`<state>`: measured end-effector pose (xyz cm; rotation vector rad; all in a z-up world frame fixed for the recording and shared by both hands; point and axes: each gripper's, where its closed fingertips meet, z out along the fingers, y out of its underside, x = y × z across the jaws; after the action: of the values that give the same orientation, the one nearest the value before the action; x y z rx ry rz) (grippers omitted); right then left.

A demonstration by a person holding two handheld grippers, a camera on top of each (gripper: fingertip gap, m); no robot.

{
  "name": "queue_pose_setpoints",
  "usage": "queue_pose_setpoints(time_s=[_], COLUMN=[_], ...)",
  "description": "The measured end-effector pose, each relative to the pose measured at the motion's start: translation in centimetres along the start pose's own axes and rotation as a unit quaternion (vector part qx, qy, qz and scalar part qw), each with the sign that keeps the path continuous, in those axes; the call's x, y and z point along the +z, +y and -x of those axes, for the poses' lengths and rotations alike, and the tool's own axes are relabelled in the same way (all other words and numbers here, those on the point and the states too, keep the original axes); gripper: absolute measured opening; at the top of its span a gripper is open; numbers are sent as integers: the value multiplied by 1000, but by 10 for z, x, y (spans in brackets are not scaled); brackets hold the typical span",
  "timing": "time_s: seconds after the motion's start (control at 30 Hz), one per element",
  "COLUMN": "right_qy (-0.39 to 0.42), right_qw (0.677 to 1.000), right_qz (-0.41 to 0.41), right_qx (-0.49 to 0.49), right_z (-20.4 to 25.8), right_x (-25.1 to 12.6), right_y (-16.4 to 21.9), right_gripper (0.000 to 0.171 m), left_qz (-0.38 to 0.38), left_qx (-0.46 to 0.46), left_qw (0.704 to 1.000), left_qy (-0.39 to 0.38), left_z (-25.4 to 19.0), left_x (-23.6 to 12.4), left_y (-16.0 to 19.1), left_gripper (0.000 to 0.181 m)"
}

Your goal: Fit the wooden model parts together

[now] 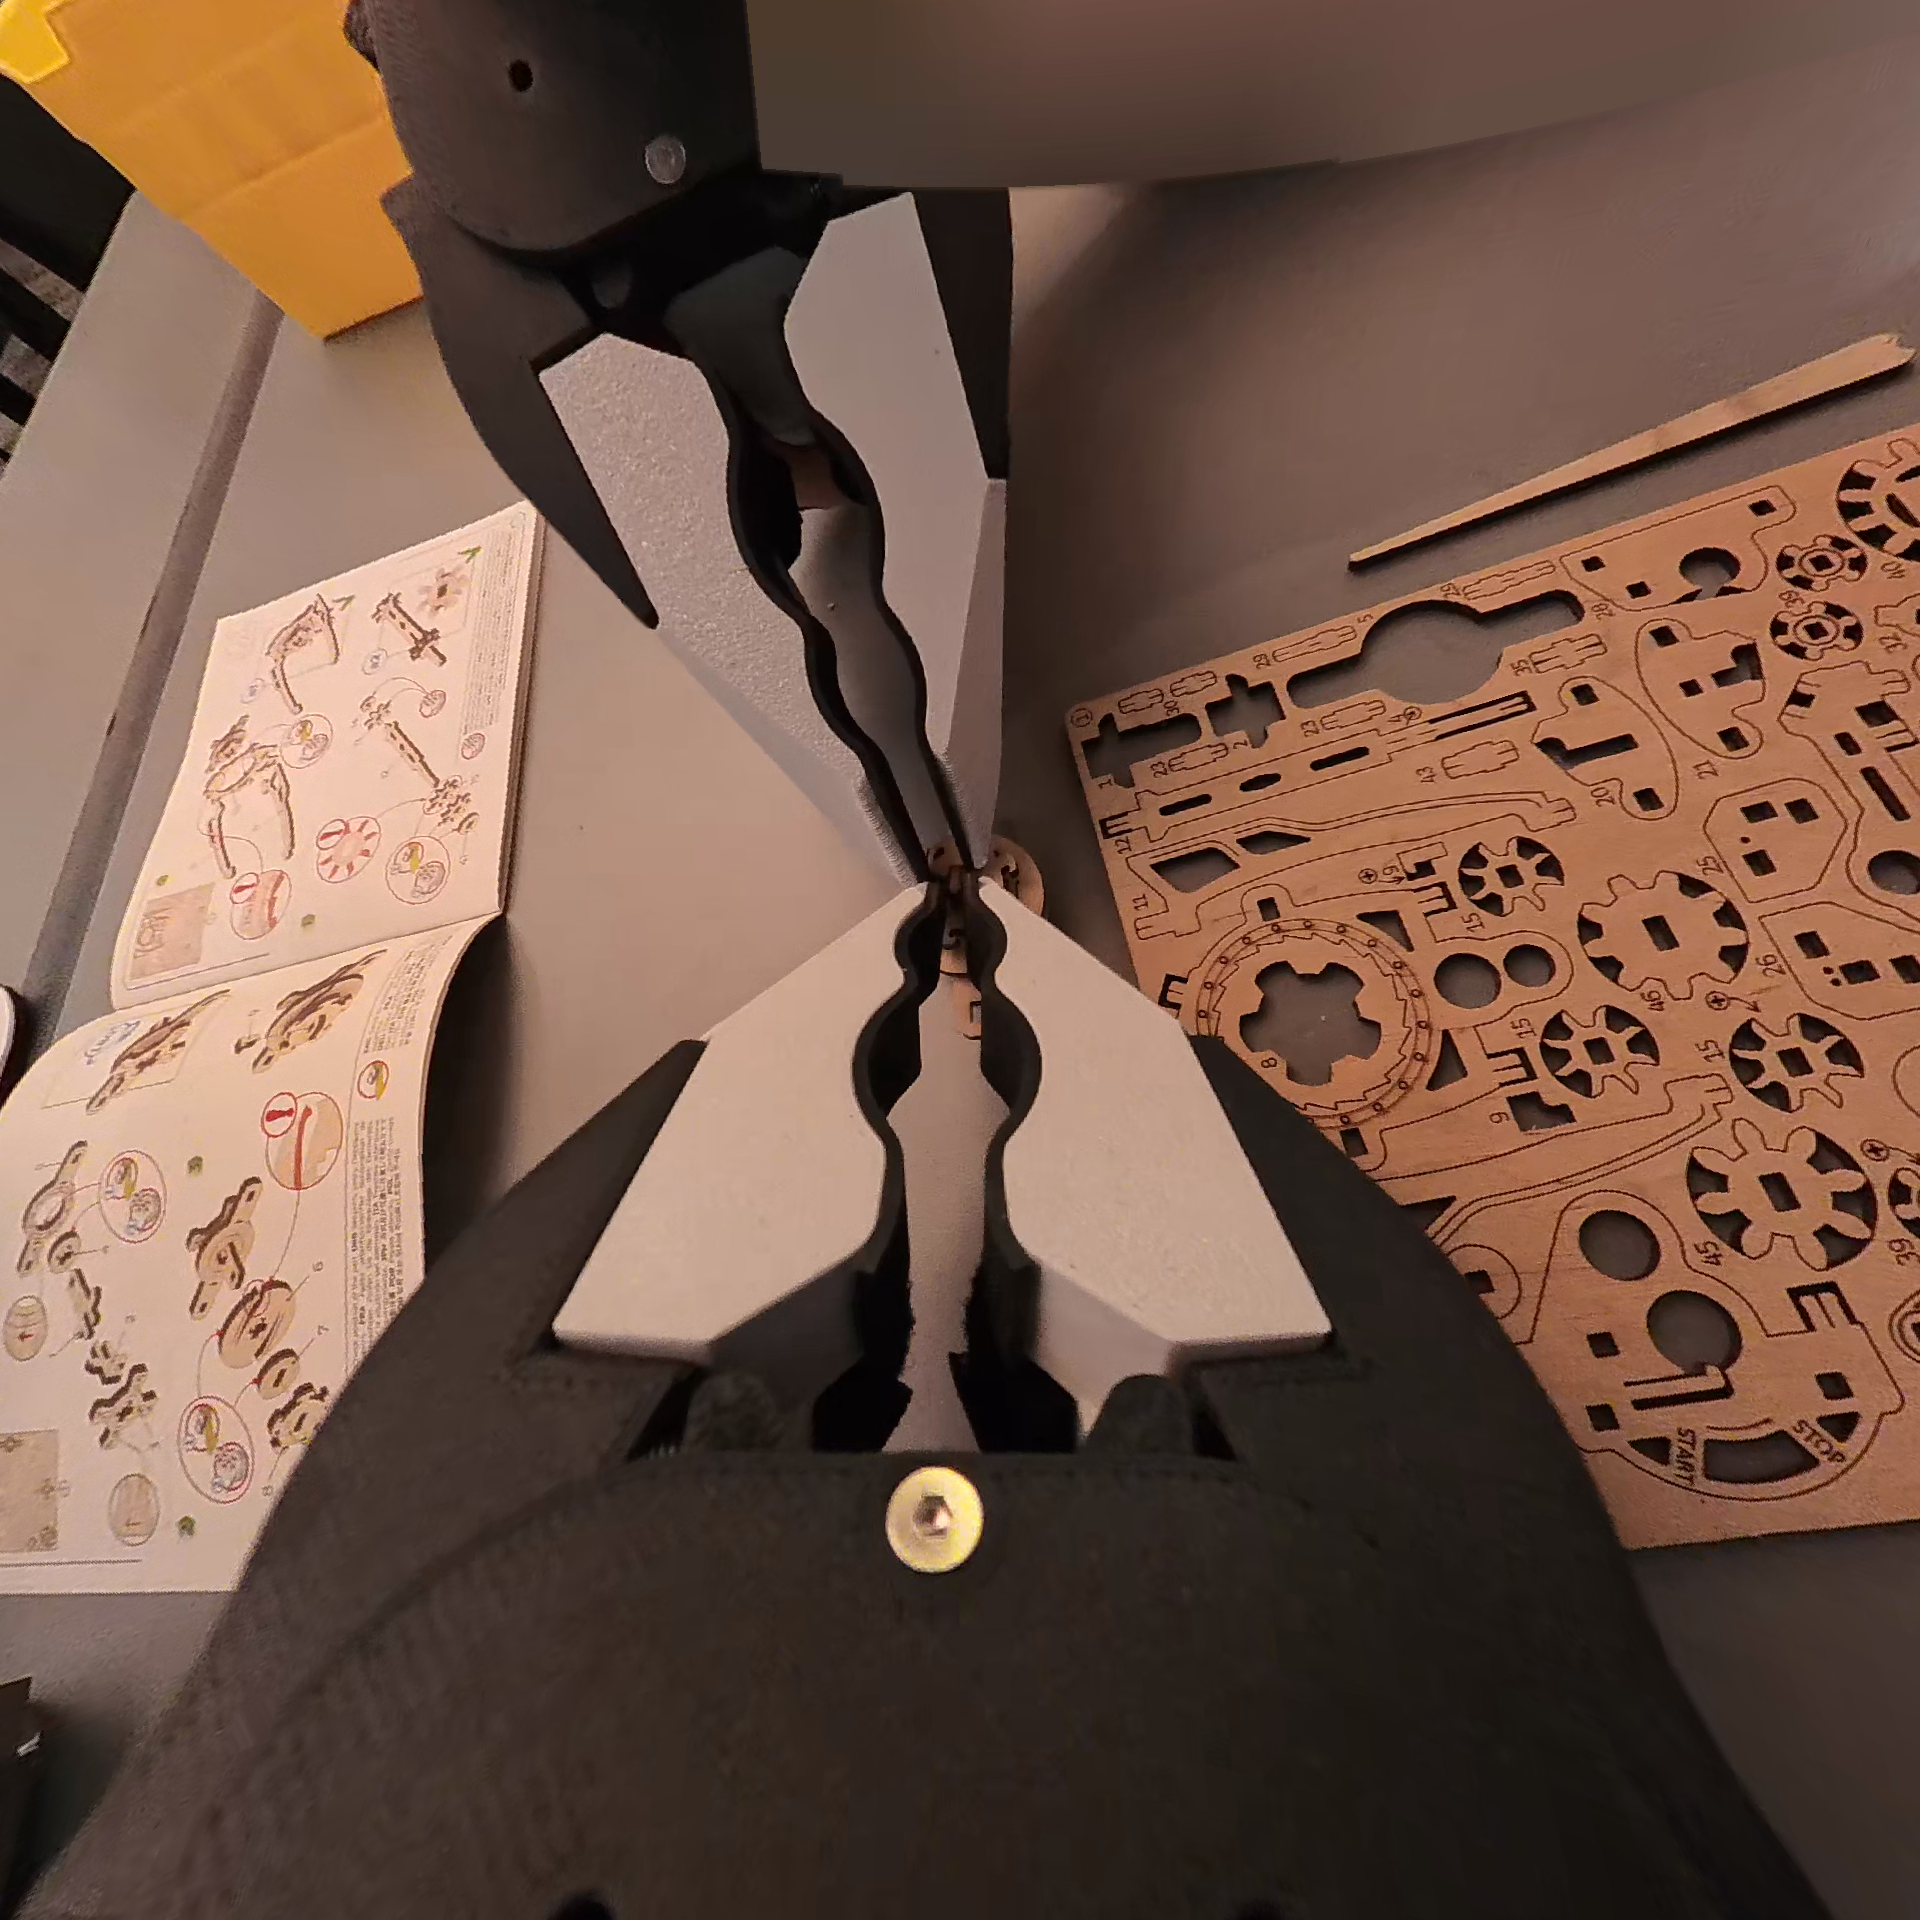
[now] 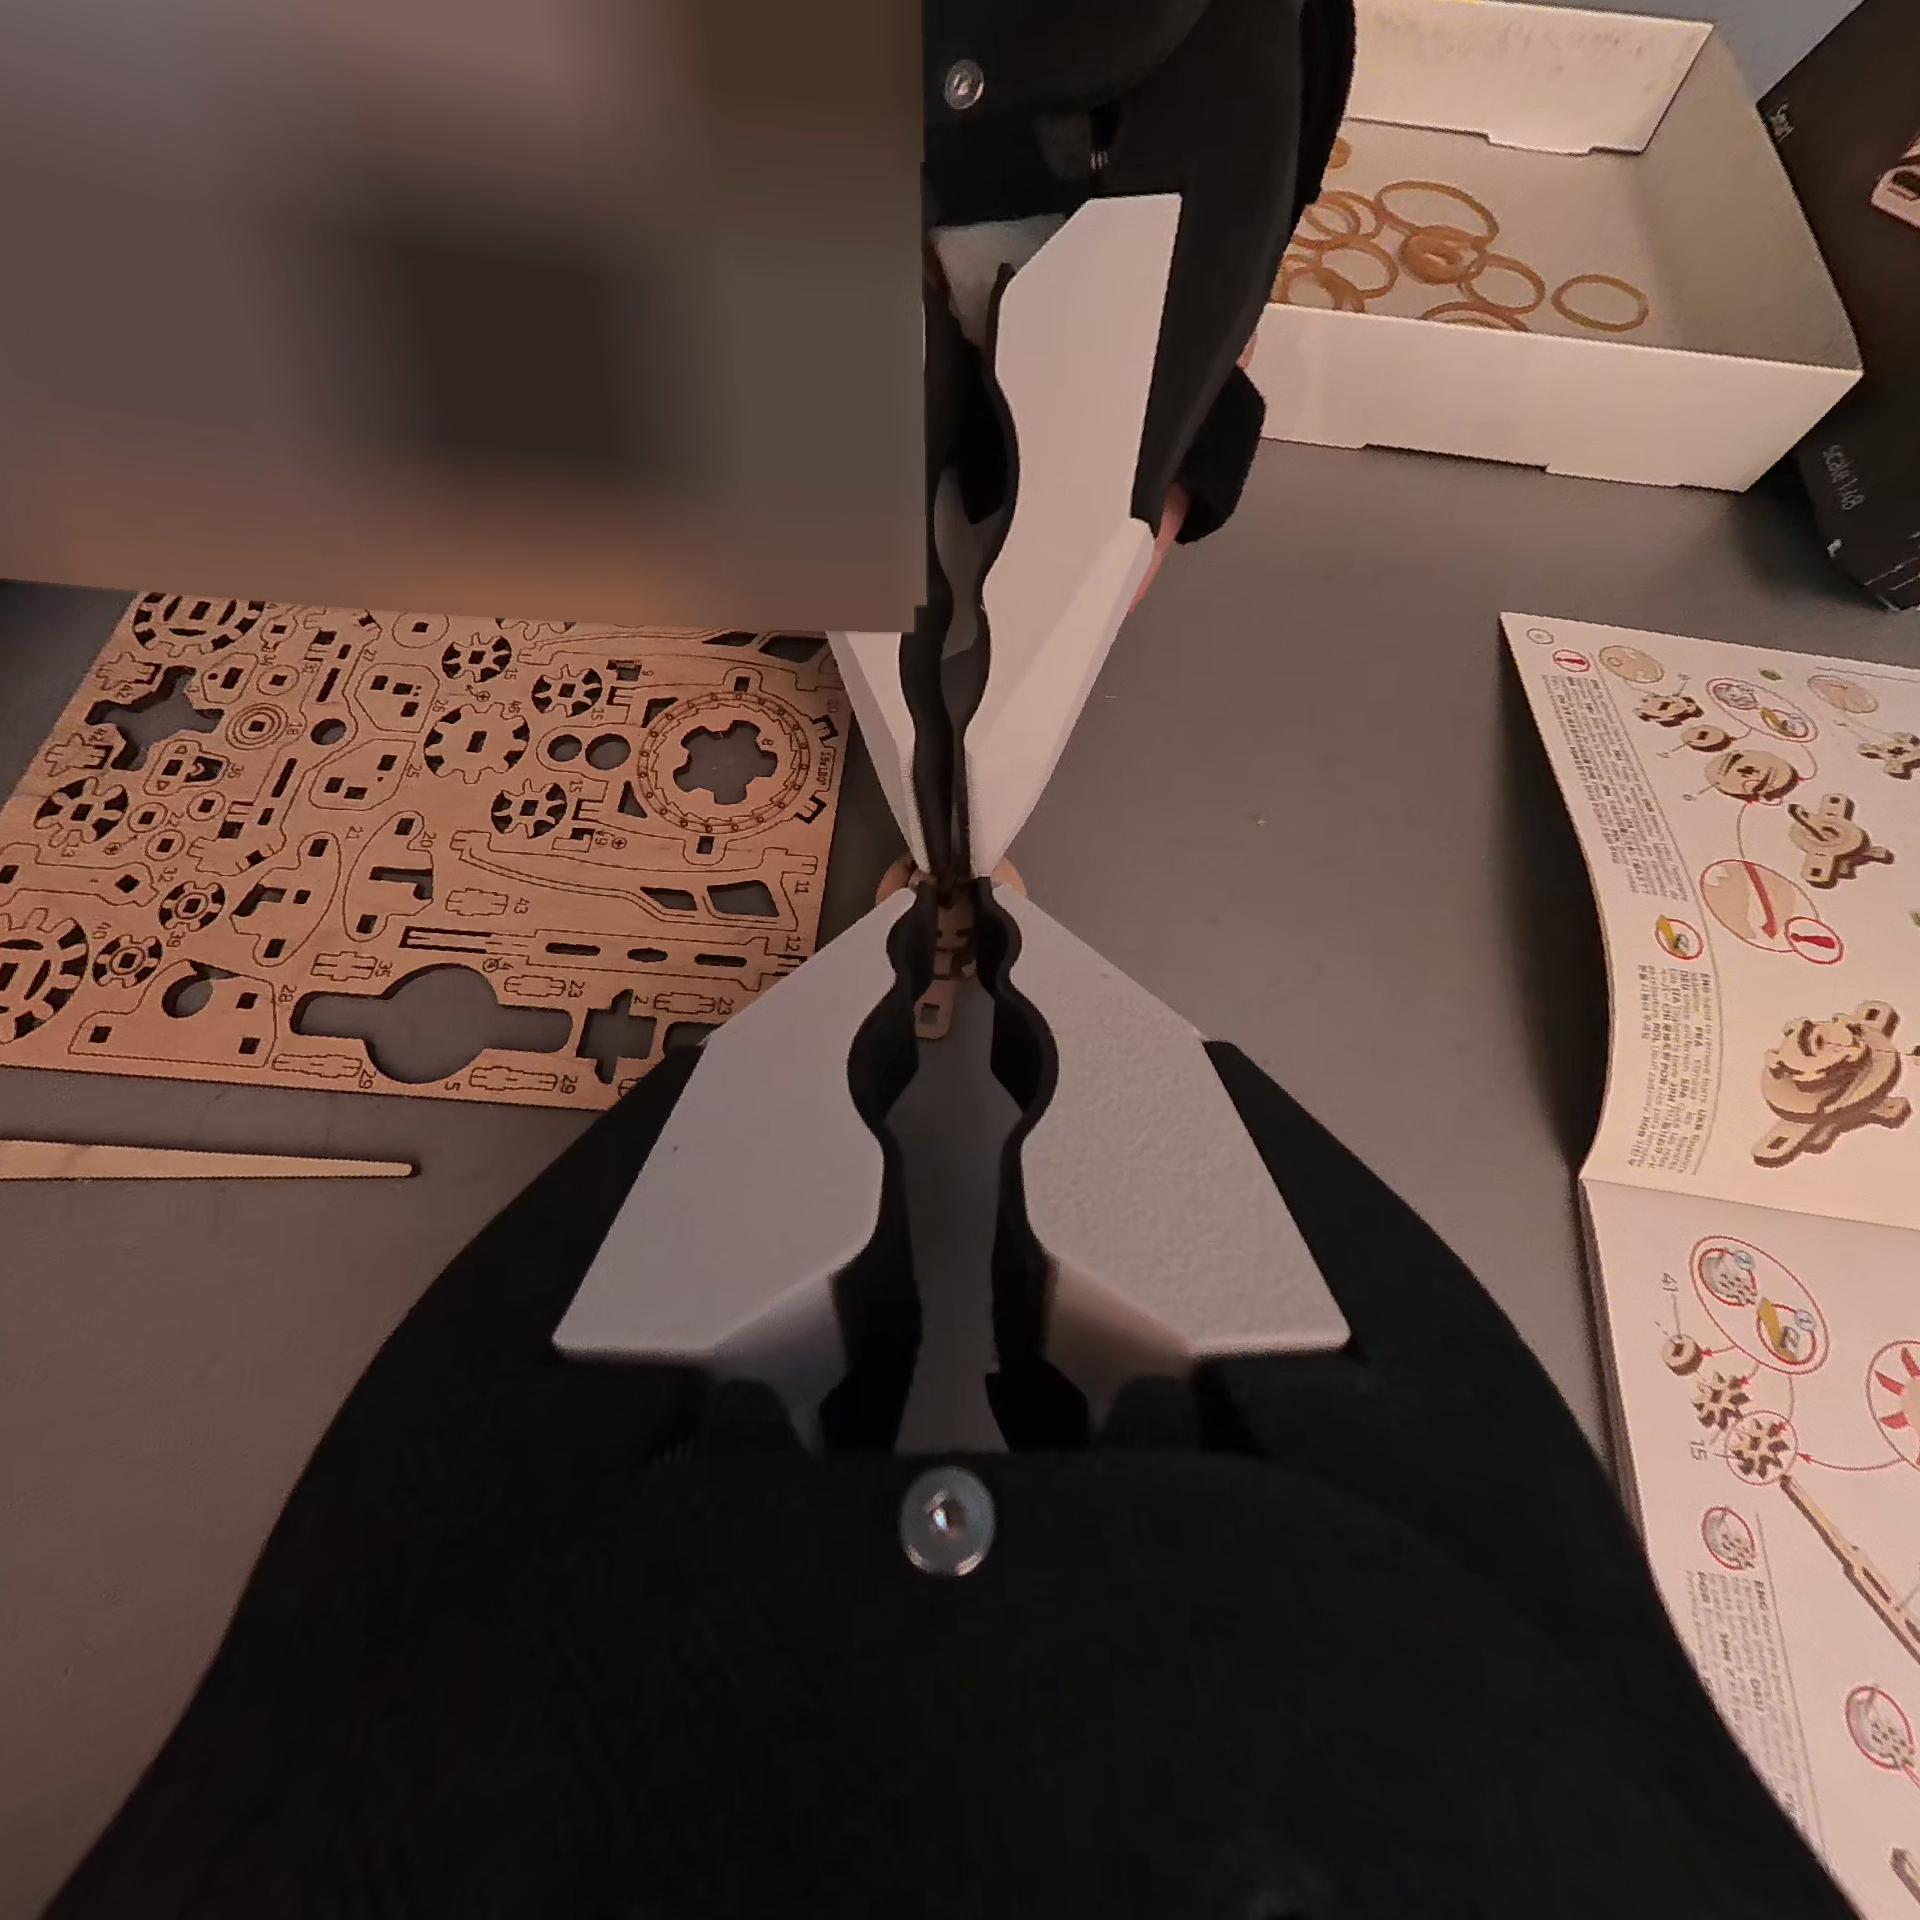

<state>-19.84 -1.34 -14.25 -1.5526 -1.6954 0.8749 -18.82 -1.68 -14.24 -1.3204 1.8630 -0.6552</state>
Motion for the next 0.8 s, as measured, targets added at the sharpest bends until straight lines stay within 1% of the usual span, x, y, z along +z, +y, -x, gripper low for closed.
queue_pose_setpoints(time_s=[0.2,0.27,0.33,0.7,0.77,0.8], right_qy=[-3,-5,-5,-9,-15,-17], right_qw=[1000,1000,1000,1000,1000,1000], right_qz=[-1,-4,-4,8,3,1], right_qx=[2,4,5,-15,-6,-3], right_z=[0,1,1,4,4,4], right_x=[0,0,0,0,-1,-1], right_y=[0,0,-1,1,1,1], right_gripper=[5,5,5,4,4,4], left_qz=[5,6,5,5,0,-2], left_qx=[5,3,5,35,30,26], left_qw=[1000,1000,1000,999,1000,1000], left_qy=[-7,-14,-9,-8,6,7], left_z=[2,4,2,0,-4,-4], left_x=[-1,-1,-1,0,0,0], left_y=[0,0,0,-1,-2,-2], left_gripper=[4,12,10,8,0,0])
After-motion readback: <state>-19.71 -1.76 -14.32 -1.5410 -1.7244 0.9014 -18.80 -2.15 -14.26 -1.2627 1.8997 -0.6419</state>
